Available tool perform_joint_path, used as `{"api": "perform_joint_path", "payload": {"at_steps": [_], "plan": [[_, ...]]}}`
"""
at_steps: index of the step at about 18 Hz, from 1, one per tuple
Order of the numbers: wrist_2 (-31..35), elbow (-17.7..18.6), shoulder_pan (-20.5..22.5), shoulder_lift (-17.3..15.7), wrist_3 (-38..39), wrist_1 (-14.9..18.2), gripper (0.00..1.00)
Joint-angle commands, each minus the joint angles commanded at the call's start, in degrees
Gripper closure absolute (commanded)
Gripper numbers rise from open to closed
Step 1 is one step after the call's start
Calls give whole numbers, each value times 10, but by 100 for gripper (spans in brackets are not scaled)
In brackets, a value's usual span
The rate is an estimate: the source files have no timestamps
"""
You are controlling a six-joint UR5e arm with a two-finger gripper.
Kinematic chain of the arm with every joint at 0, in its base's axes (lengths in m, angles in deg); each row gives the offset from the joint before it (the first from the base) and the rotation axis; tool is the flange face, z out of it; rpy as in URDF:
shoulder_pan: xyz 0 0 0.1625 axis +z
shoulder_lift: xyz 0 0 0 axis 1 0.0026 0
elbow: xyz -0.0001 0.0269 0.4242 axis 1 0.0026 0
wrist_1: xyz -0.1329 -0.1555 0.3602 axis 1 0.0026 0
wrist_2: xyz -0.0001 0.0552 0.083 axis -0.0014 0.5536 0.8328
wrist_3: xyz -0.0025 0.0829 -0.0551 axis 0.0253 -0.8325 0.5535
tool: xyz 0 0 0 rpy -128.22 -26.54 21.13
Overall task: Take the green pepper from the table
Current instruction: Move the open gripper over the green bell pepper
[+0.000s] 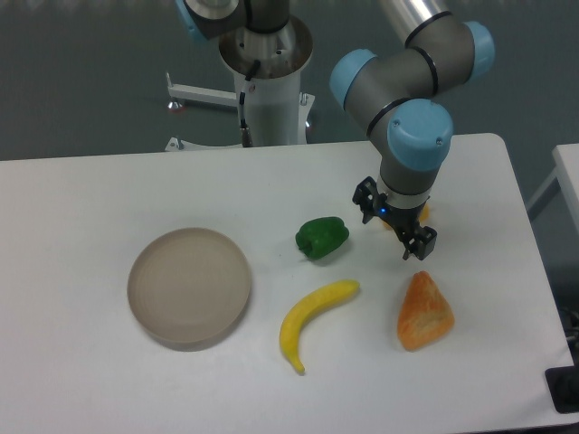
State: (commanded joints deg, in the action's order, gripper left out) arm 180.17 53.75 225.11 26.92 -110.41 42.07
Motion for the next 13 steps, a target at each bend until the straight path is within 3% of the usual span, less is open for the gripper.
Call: {"api": "perform_joint_path", "payload": {"at_steps": [2, 4, 11, 13], "plan": [[-4, 45, 4, -32, 1, -4, 0], [-16, 65, 2, -50, 1, -7, 0], [-52, 143, -15, -77, 0, -11, 0], [-52, 161, -17, -79, -3, -30, 0]]}}
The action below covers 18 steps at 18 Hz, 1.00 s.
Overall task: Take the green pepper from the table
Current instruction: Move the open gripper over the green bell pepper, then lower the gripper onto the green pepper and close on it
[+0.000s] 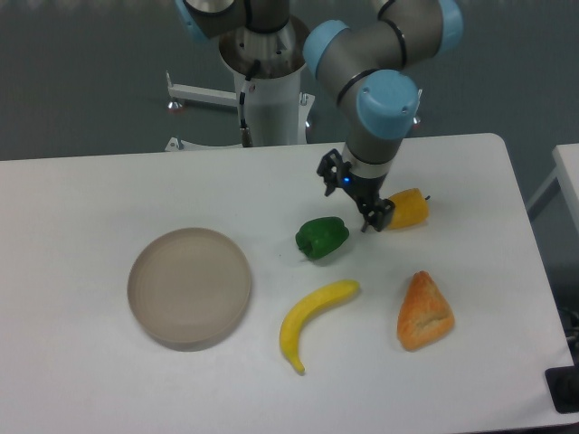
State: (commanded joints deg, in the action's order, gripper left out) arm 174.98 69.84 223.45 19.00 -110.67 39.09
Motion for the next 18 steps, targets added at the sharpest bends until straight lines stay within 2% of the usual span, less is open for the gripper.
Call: {"api": "perform_joint_path", "payload": {"at_steps": [2, 5, 11, 16, 17, 18], "plan": [[0, 5, -11, 7, 0, -20, 0], [0, 4, -18, 35, -1, -53, 0], [1, 4, -30, 64, -1, -76, 0], [3, 5, -37, 76, -1, -78, 0], [3, 4, -38, 79, -1, -78, 6], [4, 6, -38, 80, -1, -77, 33]]}}
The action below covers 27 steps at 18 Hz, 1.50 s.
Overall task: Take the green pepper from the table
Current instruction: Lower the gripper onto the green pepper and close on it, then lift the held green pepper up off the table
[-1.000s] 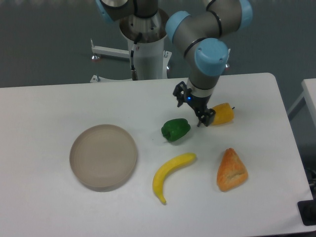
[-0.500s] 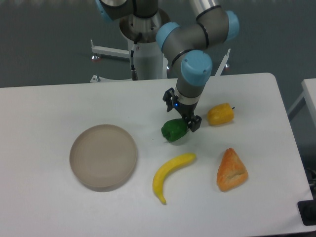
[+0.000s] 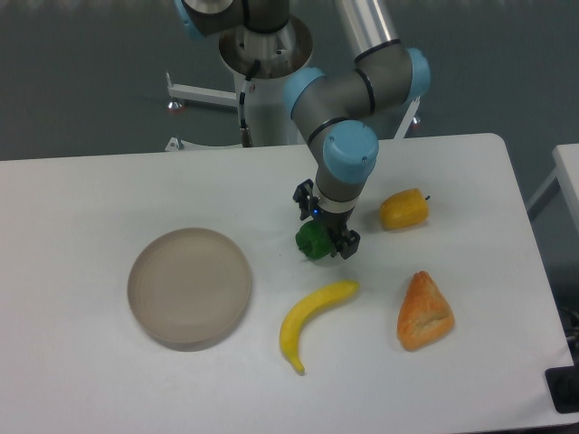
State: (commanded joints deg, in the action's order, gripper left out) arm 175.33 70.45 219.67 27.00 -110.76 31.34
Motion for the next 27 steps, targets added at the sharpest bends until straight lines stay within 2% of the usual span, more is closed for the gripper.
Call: {"api": "perform_joint_path", "payload": {"at_steps": [1, 2, 7, 9, 13, 15, 20, 22, 27], "plan": [[-1, 3, 0, 0, -2, 0, 51], [0, 3, 0, 0, -3, 0, 60], [5, 0, 2, -8, 0, 3, 63], [13, -4, 5, -24, -2, 11, 75], [14, -18, 16, -40, 3, 20, 76], [15, -39, 21, -43, 3, 35, 76], [28, -121, 37, -32, -1, 104, 76], [28, -163, 41, -15, -3, 116, 78], [28, -215, 42, 10, -6, 136, 78]]}}
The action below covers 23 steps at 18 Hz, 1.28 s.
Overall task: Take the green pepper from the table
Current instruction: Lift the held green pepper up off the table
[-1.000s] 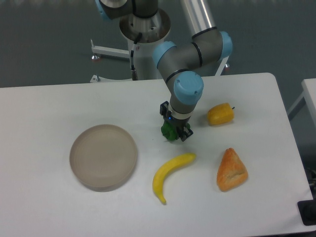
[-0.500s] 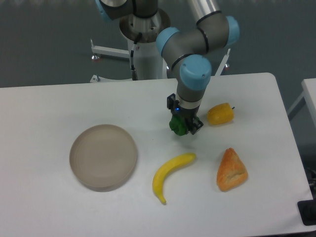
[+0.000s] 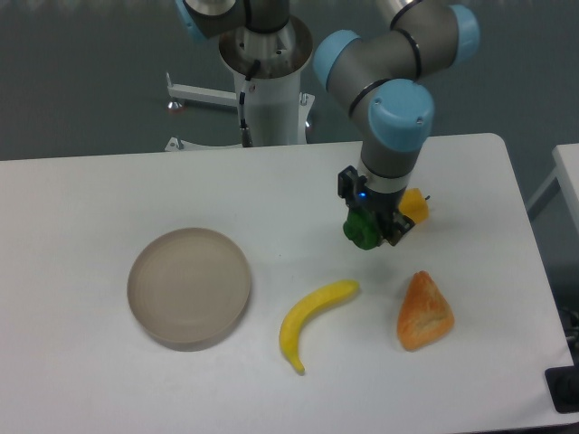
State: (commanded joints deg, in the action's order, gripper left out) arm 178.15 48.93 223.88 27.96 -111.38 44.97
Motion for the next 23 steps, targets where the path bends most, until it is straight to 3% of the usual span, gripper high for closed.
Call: {"api": "perform_joint_path", "payload": {"at_steps": [23], "plan": [[-4, -4, 0, 9, -23, 0, 79]]}}
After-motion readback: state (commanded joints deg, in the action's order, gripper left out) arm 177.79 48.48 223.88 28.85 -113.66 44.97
